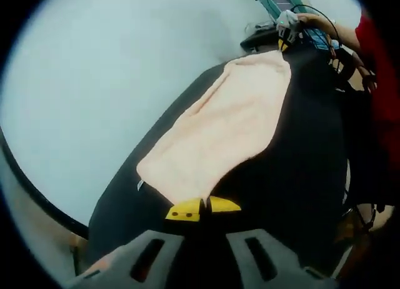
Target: Fold the towel on the table until its edges align and the towel forms a compact rectangular stack.
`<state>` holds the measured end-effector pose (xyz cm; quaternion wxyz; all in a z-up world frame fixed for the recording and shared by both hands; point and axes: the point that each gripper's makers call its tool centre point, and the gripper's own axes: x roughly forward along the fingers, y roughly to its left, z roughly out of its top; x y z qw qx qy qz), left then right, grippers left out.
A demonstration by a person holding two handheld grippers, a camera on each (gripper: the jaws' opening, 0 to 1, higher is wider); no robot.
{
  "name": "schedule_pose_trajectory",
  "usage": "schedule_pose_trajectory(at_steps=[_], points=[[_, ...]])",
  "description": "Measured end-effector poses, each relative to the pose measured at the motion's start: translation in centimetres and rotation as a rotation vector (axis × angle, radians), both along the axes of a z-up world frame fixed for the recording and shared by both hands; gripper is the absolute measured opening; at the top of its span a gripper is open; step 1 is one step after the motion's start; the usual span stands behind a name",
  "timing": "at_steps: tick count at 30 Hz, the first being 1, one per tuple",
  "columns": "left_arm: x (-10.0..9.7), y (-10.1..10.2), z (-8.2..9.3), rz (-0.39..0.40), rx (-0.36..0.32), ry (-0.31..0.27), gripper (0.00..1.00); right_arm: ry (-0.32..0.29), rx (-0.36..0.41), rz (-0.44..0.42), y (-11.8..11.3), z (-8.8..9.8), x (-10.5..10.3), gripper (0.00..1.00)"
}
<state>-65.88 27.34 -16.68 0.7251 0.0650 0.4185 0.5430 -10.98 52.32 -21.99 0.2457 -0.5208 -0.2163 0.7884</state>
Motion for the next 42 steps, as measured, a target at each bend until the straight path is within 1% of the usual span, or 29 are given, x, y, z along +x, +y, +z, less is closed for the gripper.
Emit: schedule_pose_trajectory(at_steps=[1, 3, 5, 7, 10, 13, 17, 18, 20, 21, 23, 25, 26, 27, 28, 29, 30, 31, 32, 33, 34, 35, 36, 37, 38, 39, 40, 41, 42], points=[[0.1, -0.3, 0.1, -0.006, -0.005, 0.007, 0.00, 0.018, 0.013, -0.016, -0.1, 0.6, 0.2, 0.00], [-0.1, -0.8, 0.1, 0.000, -0.014, 0.011, 0.00, 0.047, 0.014, -0.054, -0.7, 0.9, 0.9, 0.00], [-0.3, -1.3, 0.3, -0.001, -0.008, 0.007, 0.00, 0.072, 0.014, -0.064, -2.1, 1.3, 1.3, 0.00], [-0.6, -1.8, 0.4, -0.001, -0.001, -0.010, 0.00, 0.065, 0.009, -0.051, -3.4, 1.3, 1.6, 0.00], [-1.2, -2.5, 0.6, 0.006, 0.005, -0.026, 0.00, 0.066, 0.026, -0.053, -4.1, 2.0, 2.3, 0.00], [-1.0, -3.2, 1.0, 0.004, 0.015, -0.043, 0.00, 0.096, 0.027, -0.053, -5.0, 3.1, 2.6, 0.00], [-0.1, -4.1, 1.8, -0.025, 0.037, -0.062, 0.00, 0.080, 0.016, -0.024, -6.2, 3.2, 2.9, 0.00], [0.1, -4.3, 1.9, -0.035, 0.043, -0.055, 0.00, 0.078, 0.008, -0.017, -6.5, 3.1, 2.9, 0.00], [0.4, -5.0, 2.1, -0.056, 0.033, -0.047, 0.00, 0.069, -0.005, -0.011, -7.0, 2.8, 3.2, 0.00], [0.5, -5.3, 2.2, -0.064, 0.031, -0.043, 0.00, 0.067, -0.005, -0.009, -7.2, 2.8, 3.2, 0.00], [0.6, -5.8, 2.4, -0.072, 0.029, -0.017, 0.00, 0.075, -0.005, -0.008, -7.5, 2.9, 3.2, 0.00], [0.5, -6.3, 2.4, -0.079, 0.025, 0.000, 0.00, 0.075, 0.005, 0.002, -7.3, 3.0, 3.2, 0.00], [0.0, -5.9, 2.4, -0.077, 0.042, 0.037, 0.00, 0.085, 0.015, -0.010, -6.8, 3.0, 3.2, 0.00], [-0.7, -5.4, 2.3, -0.051, 0.061, 0.058, 0.00, 0.084, 0.016, -0.022, -6.4, 2.7, 3.2, 0.00], [-0.7, -5.2, 1.5, -0.039, 0.036, 0.029, 0.00, 0.070, 0.035, -0.017, -6.0, 2.4, 3.0, 0.00], [-0.5, -5.1, 0.4, -0.032, 0.000, -0.005, 0.00, 0.066, 0.065, -0.028, -5.4, 2.3, 2.9, 0.01], [-0.3, -5.1, -0.4, -0.031, -0.021, -0.037, 0.01, 0.072, 0.059, -0.070, -5.1, 1.6, 3.1, 0.03], [0.4, -5.1, -1.0, -0.049, -0.045, -0.077, 0.02, 0.057, 0.004, -0.098, -5.5, 0.4, 3.3, 0.03], [0.8, -5.4, -1.7, -0.059, -0.078, -0.126, 0.05, 0.041, -0.050, -0.097, -6.1, -0.6, 3.4, 0.04], [0.7, -5.4, -1.6, -0.056, -0.064, -0.131, 0.10, 0.046, -0.050, -0.089, -6.4, -0.7, 3.3, 0.05], [0.8, -5.3, -1.2, -0.066, -0.041, -0.159, 0.13, 0.053, -0.039, -0.090, -6.5, -0.4, 3.4, 0.05], [2.0, -5.7, -0.8, -0.073, -0.045, -0.246, 0.16, 0.067, -0.028, -0.092, -6.6, 0.1, 3.6, 0.05], [2.3, -5.8, -0.1, -0.080, -0.023, -0.280, 0.21, 0.099, -0.028, -0.119, -6.6, 0.7, 4.1, 0.05], [2.5, -5.7, 0.8, -0.092, 0.009, -0.308, 0.24, 0.112, -0.031, -0.136, -6.6, 1.0, 4.4, 0.05], [2.7, -5.7, 1.3, -0.094, 0.020, -0.335, 0.25, 0.142, -0.021, -0.179, -6.3, 1.7, 5.0, 0.06], [3.2, -6.0, 2.0, -0.105, 0.018, -0.383, 0.27, 0.157, -0.019, -0.206, -6.1, 2.1, 5.5, 0.10], [3.7, -5.9, 3.1, -0.125, 0.045, -0.420, 0.30, 0.168, -0.017, -0.219, -6.1, 2.3, 5.7, 0.13], [3.9, -5.7, 4.3, -0.144, 0.083, -0.453, 0.33, 0.181, -0.003, -0.217, -6.0, 2.9, 5.8, 0.13], [4.0, -5.4, 5.3, -0.144, 0.113, -0.493, 0.34, 0.210, 0.021, -0.209, -5.9, 3.5, 5.5, 0.13]])
